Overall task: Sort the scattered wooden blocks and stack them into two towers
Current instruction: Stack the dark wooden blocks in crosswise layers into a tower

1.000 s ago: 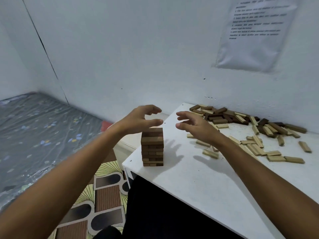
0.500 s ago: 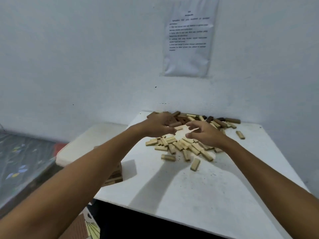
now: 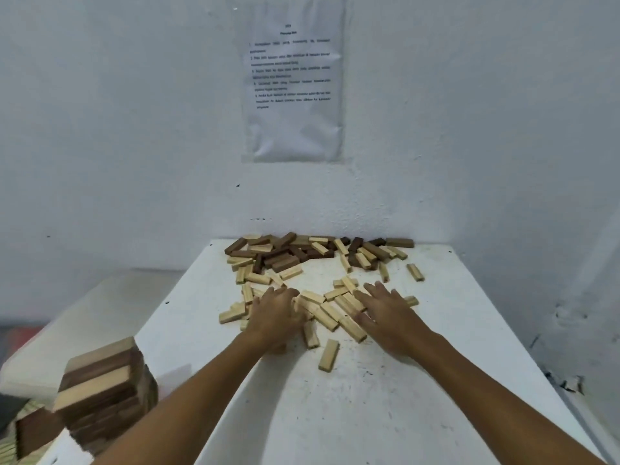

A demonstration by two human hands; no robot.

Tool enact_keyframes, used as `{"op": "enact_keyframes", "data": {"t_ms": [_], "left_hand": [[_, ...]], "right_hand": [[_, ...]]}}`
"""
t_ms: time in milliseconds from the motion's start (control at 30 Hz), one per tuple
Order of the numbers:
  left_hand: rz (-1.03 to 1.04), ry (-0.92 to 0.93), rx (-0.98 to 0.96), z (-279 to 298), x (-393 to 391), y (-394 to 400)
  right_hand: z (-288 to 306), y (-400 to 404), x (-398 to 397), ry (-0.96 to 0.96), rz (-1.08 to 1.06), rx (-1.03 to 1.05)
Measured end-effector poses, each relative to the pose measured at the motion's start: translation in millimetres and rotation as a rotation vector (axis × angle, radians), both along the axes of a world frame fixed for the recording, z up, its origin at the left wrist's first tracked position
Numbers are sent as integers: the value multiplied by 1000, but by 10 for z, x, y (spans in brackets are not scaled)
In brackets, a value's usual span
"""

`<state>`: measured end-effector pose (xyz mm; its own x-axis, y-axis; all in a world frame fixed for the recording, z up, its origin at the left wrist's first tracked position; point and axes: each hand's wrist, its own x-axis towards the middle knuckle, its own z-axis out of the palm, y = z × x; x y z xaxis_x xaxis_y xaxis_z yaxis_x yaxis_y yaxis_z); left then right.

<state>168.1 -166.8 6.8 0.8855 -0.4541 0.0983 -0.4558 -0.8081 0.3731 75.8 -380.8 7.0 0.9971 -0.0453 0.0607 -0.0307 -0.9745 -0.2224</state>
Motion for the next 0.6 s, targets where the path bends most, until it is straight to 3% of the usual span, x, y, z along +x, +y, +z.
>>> {"op": "enact_keyframes", "data": {"t_ms": [367, 600], "left_hand": [[94, 1, 73, -195, 696, -118], [89, -3, 176, -206, 941, -284]], "right_hand": [[-90, -416, 868, 89, -13, -34], [-116, -692, 1243, 16, -69, -120]]}}
